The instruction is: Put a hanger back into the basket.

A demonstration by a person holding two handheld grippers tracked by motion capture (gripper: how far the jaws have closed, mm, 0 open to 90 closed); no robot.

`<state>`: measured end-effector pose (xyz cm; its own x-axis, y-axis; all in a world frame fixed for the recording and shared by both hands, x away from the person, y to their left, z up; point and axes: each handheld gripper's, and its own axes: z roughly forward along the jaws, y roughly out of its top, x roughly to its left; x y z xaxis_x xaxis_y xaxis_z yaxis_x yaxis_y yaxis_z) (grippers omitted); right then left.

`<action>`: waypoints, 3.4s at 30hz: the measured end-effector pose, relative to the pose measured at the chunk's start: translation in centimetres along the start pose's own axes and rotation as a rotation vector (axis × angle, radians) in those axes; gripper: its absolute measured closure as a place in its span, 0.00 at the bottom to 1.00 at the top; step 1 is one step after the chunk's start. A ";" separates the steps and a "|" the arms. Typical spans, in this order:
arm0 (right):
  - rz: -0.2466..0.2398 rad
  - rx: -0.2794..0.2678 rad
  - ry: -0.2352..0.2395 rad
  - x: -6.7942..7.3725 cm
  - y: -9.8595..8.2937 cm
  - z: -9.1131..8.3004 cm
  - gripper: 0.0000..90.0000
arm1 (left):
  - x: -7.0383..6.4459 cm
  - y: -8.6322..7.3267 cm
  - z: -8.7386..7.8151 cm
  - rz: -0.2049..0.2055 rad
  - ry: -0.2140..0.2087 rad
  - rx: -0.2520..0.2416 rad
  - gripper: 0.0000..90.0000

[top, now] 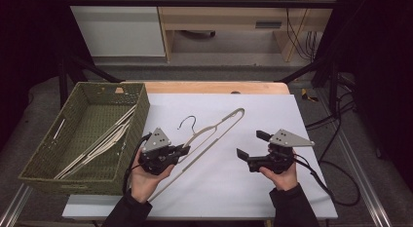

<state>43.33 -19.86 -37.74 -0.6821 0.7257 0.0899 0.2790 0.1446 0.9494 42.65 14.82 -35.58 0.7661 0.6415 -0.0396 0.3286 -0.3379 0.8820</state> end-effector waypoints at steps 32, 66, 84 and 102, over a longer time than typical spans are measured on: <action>0.003 0.021 -0.054 -1.3 -0.8 -0.6 0.03 | 7.1 5.4 -11.3 0.065 0.096 -0.064 0.96; 0.000 0.040 -0.054 -1.3 -1.0 -0.3 0.02 | 19.5 -0.9 -17.5 0.048 0.294 0.011 0.96; 0.004 0.050 -0.055 -1.3 -1.1 -0.1 0.02 | 21.9 -6.2 -17.9 0.044 0.378 0.131 0.96; -0.008 0.055 -0.051 -1.3 -1.2 0.0 0.02 | 21.6 -9.7 -13.4 -0.005 0.299 0.300 0.91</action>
<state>43.91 -21.00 -39.01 -0.6499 0.7572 0.0654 0.3112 0.1866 0.9318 48.62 41.16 -38.67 0.5846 0.8003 0.1335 0.5121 -0.4916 0.7043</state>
